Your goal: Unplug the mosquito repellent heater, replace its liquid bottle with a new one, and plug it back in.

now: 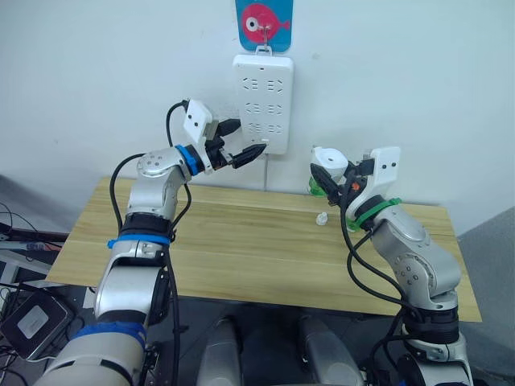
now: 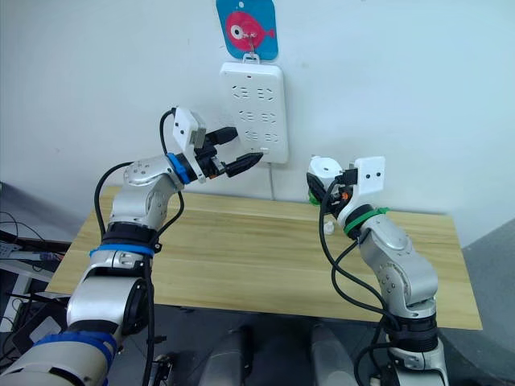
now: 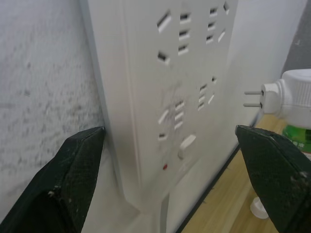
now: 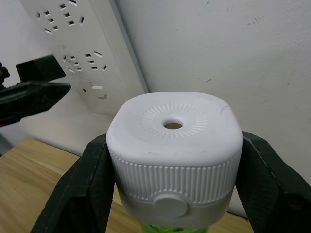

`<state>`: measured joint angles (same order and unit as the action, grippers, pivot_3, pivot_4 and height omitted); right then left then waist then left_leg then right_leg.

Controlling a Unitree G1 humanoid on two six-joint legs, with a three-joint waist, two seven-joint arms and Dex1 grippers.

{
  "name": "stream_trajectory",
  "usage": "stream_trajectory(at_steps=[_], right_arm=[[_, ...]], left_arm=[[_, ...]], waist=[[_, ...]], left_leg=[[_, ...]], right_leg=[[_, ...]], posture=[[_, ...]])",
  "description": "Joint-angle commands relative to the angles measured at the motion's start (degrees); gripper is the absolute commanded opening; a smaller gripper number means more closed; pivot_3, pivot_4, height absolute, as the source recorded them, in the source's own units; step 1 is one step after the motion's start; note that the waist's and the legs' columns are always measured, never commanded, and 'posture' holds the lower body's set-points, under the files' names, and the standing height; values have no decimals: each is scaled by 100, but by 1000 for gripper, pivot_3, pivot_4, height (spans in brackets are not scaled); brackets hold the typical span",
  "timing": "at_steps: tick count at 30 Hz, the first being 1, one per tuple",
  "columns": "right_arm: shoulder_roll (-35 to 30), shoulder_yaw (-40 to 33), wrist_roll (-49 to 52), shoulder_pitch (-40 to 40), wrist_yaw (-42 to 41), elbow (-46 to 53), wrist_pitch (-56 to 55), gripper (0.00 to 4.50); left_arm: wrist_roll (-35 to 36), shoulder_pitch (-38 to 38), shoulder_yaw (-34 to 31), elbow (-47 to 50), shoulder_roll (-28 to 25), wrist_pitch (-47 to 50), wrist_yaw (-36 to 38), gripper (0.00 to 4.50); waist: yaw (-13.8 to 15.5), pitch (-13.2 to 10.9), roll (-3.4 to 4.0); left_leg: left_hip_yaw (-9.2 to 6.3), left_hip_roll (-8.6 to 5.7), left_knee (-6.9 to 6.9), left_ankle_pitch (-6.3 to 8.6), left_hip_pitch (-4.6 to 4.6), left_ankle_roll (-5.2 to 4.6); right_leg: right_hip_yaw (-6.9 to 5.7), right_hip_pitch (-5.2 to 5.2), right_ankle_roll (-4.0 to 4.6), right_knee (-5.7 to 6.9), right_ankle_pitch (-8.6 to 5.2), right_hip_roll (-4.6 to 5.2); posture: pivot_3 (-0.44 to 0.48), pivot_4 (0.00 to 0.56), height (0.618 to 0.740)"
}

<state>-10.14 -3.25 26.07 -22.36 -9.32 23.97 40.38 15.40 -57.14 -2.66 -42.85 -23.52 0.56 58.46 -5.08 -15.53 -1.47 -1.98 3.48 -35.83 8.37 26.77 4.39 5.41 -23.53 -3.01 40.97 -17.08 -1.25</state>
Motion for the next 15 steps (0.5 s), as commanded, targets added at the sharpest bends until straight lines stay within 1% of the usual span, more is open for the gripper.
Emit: stream_trajectory(at_steps=[1, 3, 6, 9, 12, 15], right_arm=[[77, -113, 88, -24, 55, 376, -149, 3003], [102, -124, 126, -13, 60, 418, -149, 3003], [113, -116, 229, 31, 6, 553, -119, 3003], [46, -96, 287, 87, -25, 701, -19, 3003], [-29, -88, 337, 164, -7, 831, 54, 3003], [-93, -72, 382, 193, 12, 981, 159, 3003]], left_arm=[[2, -316, 89, -158, 77, -101, 447, 4500], [41, -341, 157, -124, 117, 47, 776, 4500], [244, -345, 195, 124, 124, 603, 1278, 4500], [324, -334, 142, 291, 73, 975, 1410, 4500], [341, -211, 121, 479, 14, 1182, 1442, 3948], [421, -85, 99, 719, -47, 1429, 1479, 2962]], waist=[[8, 0, -1], [9, 0, 0], [-4, 0, 0], [-38, 0, 0], [-62, 0, 0], [-83, 0, 0]], left_leg=[[-2, 0, 0, 0, 0, 0], [-4, -1, -2, 0, 2, 0], [-4, -1, -1, 0, 4, 0], [-10, 1, 2, 0, 4, 0], [-11, 1, 0, 0, 3, 0], [-11, 1, -1, 0, 3, 0]], right_leg=[[-2, 0, 0, 0, 0, 0], [-4, 1, 0, 0, 0, 1], [-4, 1, 0, -1, 0, 1], [-9, 0, 1, 1, 0, -1], [-8, 0, 1, 3, 0, -1], [-8, 0, 1, 3, 0, 0]], posture=[[-138, 181, 740], [-139, 183, 740], [-146, 184, 740], [-152, 189, 740], [-152, 189, 740], [-158, 196, 740]])
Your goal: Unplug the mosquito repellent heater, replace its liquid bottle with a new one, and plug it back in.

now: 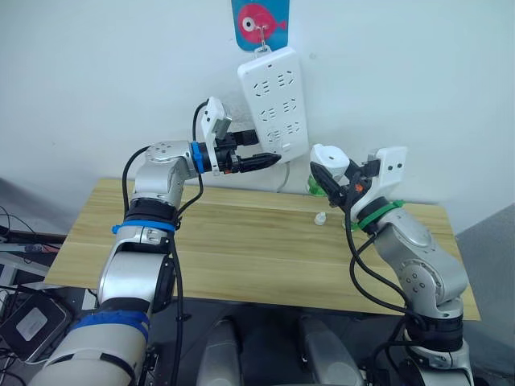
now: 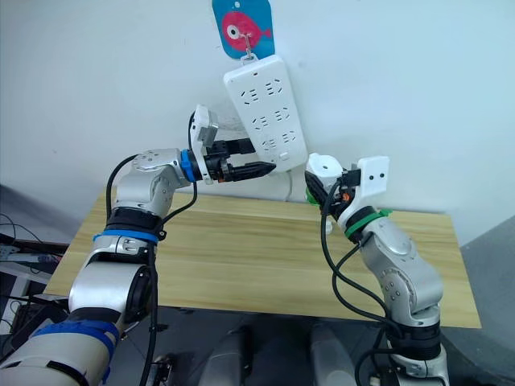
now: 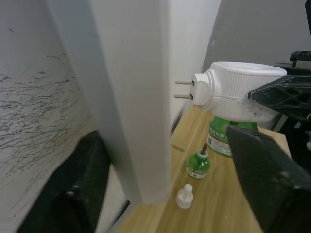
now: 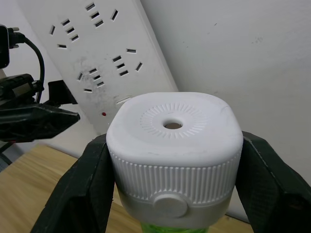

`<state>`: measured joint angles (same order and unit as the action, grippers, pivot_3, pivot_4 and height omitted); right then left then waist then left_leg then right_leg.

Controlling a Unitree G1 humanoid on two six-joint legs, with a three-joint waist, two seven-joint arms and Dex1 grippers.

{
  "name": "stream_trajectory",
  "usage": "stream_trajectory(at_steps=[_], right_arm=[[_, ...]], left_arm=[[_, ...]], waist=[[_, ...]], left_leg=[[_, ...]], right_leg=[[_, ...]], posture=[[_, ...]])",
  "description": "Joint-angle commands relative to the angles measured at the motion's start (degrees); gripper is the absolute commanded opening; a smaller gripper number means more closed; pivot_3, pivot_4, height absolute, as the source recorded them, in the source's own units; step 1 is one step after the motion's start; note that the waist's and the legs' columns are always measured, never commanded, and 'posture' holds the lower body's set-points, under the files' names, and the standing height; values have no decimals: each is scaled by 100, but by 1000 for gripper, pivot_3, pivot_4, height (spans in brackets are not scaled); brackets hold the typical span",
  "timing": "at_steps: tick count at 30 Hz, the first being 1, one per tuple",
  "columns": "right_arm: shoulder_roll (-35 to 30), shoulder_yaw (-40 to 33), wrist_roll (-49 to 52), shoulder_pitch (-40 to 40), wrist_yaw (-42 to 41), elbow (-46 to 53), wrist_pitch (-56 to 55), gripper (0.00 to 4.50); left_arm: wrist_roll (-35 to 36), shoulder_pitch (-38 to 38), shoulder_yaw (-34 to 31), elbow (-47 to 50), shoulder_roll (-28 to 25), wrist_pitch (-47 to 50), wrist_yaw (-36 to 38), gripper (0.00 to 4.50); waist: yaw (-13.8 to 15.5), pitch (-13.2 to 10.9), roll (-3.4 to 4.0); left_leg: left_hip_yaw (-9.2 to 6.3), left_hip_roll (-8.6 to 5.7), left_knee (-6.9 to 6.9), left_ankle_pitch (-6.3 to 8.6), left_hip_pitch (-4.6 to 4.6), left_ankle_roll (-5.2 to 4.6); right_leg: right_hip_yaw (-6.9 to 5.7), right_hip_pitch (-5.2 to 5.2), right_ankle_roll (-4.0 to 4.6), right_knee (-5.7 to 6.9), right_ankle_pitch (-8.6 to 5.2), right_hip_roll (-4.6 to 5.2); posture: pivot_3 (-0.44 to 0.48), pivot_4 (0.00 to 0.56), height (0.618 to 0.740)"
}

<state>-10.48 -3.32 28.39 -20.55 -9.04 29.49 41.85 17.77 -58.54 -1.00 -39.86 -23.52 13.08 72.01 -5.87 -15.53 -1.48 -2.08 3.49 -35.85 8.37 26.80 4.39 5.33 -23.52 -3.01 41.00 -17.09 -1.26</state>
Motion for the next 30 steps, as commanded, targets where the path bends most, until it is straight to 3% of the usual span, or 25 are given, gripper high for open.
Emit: stream_trajectory(at_steps=[1, 6, 17, 30], right_arm=[[-88, -51, 169, 10, -18, 516, 76, 3003], [-330, 153, 244, -168, -133, 811, 464, 3003], [-148, 348, 123, -1083, 110, 373, 801, 3003], [-107, 476, -50, -1369, 85, 123, 819, 3003]], left_arm=[[225, 92, -97, 502, -62, 275, 98, 2711], [298, 148, -243, 645, -40, 524, -97, 1307], [169, 387, -105, 932, -22, 517, -222, 1306], [216, 561, -104, 1215, -106, 588, -329, 1306]], waist=[[-9, 0, 0], [-24, 0, 0], [-47, 0, 0], [-50, 0, 0]], left_leg=[[0, 0, 0, 0, 0, 0], [-3, 1, 0, 0, 1, 0], [-7, 0, 3, 0, 1, -1], [-6, 2, 3, 0, 0, -1]], right_leg=[[0, 0, 0, 0, 0, 0], [-2, 0, 0, -1, 0, 0], [-5, 1, 1, -1, 0, 0], [-4, 0, 1, 0, 0, 0]], posture=[[-158, 200, 740], [-158, 207, 740], [-142, 213, 740], [-121, 219, 740]])
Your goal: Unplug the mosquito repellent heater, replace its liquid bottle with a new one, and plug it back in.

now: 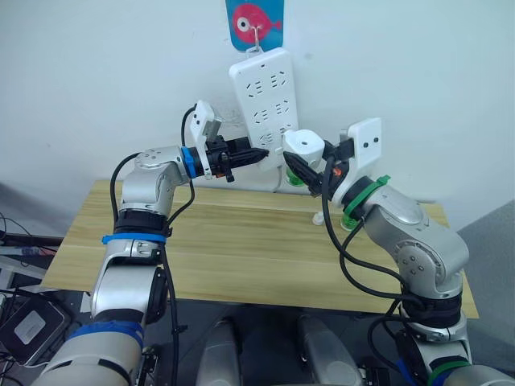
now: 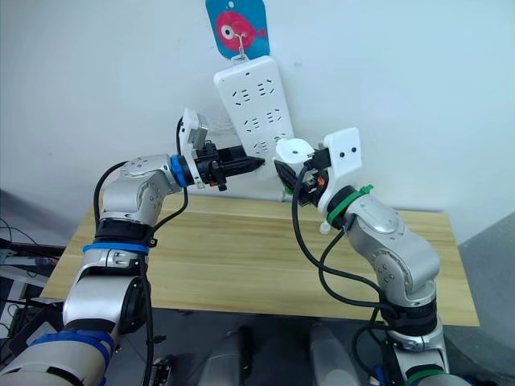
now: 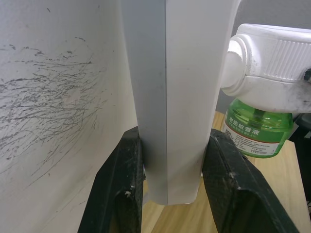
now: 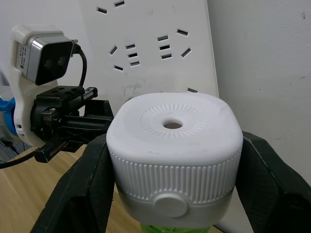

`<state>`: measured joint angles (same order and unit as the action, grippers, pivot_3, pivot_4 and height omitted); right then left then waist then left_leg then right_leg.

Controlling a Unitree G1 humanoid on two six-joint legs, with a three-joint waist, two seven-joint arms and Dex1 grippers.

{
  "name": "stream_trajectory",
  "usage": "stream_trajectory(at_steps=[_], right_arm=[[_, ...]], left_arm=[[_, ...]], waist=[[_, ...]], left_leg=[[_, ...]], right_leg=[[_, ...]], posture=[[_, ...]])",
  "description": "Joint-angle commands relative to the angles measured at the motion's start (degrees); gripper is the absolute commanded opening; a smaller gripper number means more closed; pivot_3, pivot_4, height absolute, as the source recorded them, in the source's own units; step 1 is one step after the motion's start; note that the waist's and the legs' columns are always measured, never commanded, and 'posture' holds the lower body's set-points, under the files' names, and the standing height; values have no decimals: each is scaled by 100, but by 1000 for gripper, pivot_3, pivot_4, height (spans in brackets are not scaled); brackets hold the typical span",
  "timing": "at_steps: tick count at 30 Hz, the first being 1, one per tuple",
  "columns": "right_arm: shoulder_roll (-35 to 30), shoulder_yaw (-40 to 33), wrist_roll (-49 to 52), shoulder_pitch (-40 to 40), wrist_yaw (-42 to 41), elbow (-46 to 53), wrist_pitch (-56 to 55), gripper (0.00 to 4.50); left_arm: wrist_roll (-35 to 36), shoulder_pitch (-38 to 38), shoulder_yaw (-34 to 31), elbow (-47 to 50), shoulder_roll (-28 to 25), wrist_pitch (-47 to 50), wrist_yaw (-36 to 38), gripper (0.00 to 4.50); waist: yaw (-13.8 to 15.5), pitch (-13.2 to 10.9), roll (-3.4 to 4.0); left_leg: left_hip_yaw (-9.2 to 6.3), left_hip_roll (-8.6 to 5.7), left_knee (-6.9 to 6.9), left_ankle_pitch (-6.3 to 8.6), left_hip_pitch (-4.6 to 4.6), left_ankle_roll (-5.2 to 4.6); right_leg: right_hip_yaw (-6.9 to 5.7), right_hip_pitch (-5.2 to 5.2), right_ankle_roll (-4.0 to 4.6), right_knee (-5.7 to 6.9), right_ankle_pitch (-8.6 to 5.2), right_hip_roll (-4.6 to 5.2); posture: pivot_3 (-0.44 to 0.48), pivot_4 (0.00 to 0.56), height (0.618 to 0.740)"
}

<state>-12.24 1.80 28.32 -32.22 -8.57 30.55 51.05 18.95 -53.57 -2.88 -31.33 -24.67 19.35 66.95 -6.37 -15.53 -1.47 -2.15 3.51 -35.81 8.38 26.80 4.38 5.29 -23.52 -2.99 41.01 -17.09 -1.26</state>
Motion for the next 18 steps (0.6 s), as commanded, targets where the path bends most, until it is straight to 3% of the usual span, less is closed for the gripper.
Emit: stream_trajectory(at_steps=[1, 11, 18], right_arm=[[77, -14, -65, -241, 24, -16, -116, 3003], [-218, 544, -708, -835, -266, -688, -362, 3003], [732, -90, -258, -933, 91, -1028, -64, 3003]], left_arm=[[103, 73, 89, 377, 11, -34, 177, 1306], [91, 65, 138, 384, 50, -48, 188, 1306], [105, 109, 131, 484, 57, 12, 172, 1306]], waist=[[0, 0, 0], [-15, 0, 0], [-32, 0, 0]], left_leg=[[0, 1, 0, 0, 0, 0], [2, 3, -2, 0, -4, 0], [3, 7, -4, -1, -8, 0]], right_leg=[[-1, 0, 0, 0, 0, 0], [2, 0, 0, 3, 0, -3], [4, 0, 3, 14, 2, -6]], posture=[[-121, 219, 740], [-124, 221, 740], [-116, 220, 740]])
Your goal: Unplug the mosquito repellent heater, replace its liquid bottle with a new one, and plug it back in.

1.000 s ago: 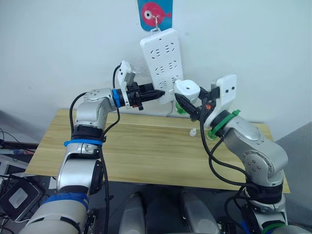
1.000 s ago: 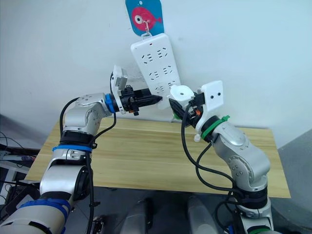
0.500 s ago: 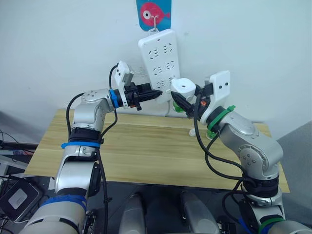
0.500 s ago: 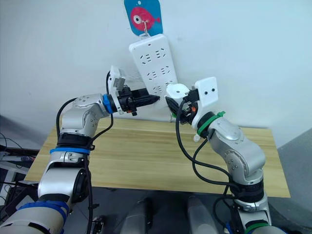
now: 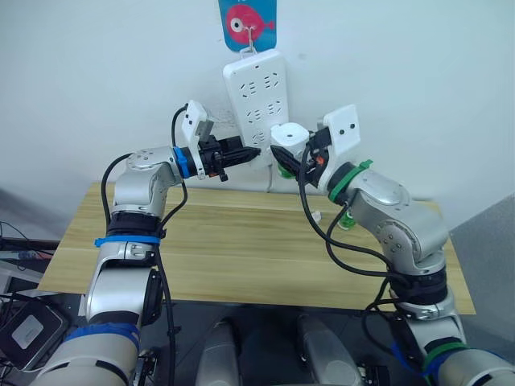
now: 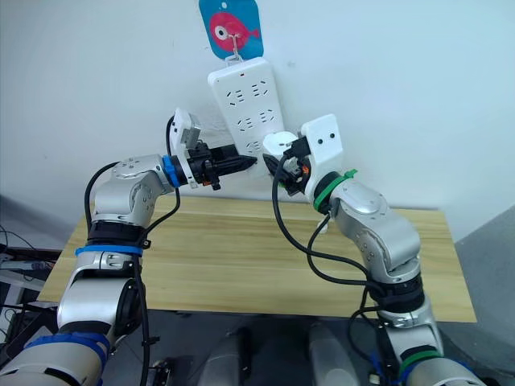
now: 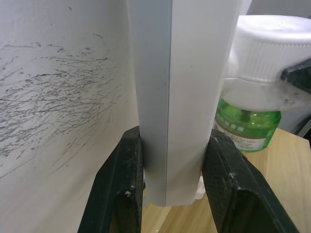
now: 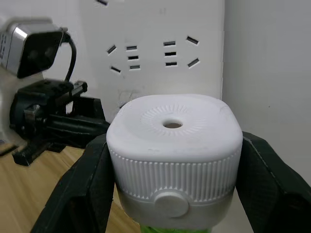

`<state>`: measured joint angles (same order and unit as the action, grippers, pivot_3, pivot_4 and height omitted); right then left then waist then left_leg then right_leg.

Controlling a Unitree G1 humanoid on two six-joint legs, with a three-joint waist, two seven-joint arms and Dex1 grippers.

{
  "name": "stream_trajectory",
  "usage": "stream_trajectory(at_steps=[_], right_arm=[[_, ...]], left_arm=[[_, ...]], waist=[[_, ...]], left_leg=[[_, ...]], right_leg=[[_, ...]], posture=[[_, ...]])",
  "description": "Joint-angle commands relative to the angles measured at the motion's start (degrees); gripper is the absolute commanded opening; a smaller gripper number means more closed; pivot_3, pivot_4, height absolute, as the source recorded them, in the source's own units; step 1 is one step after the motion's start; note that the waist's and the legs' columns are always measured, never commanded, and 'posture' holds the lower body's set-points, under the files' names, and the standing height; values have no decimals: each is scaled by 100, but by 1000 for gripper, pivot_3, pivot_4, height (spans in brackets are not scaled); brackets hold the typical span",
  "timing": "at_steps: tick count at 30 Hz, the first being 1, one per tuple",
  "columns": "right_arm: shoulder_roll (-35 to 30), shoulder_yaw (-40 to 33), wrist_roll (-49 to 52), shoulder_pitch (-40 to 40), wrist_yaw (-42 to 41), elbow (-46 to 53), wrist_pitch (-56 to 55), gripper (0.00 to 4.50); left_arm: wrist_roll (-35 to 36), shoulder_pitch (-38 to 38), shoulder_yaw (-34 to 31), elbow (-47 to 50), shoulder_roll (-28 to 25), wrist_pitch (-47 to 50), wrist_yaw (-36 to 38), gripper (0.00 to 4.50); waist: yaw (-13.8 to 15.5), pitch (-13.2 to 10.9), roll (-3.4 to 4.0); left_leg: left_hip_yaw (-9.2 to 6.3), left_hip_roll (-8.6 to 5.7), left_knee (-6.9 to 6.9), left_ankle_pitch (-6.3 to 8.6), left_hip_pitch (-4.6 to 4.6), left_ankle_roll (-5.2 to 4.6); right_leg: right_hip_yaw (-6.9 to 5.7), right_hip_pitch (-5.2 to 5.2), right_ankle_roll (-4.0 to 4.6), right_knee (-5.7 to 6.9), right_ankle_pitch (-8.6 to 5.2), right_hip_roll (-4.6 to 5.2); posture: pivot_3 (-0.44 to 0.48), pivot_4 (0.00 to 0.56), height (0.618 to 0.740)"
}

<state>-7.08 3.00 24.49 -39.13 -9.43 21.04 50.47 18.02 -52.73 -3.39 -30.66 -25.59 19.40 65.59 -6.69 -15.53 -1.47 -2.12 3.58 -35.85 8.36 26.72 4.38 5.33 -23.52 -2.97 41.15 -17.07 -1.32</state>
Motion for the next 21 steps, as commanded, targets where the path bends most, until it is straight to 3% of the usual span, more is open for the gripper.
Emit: stream_trajectory(at_steps=[1, 9, 21], right_arm=[[198, -109, 17, -228, 140, -119, -47, 3003], [-360, 820, -1027, -137, -132, -450, -740, 3003], [-664, 1015, -1602, -272, -291, -582, -1080, 3003]], left_arm=[[198, 28, 178, 424, 152, 13, 306, 1306], [186, 74, 174, 539, 194, 43, 288, 1306], [179, 135, 172, 631, 174, 38, 260, 1306]], waist=[[0, 0, 0], [-20, 0, 1], [-30, 1, 1]], left_leg=[[1, 0, -1, 0, 0, 0], [6, 1, -1, 0, -6, 0], [12, 2, -1, -1, -9, 0]], right_leg=[[1, 0, 0, 0, 0, 0], [6, 0, -1, 0, 0, -2], [12, 1, -1, 0, 0, -2]], posture=[[-116, 220, 740], [-107, 215, 740], [-102, 201, 740]])
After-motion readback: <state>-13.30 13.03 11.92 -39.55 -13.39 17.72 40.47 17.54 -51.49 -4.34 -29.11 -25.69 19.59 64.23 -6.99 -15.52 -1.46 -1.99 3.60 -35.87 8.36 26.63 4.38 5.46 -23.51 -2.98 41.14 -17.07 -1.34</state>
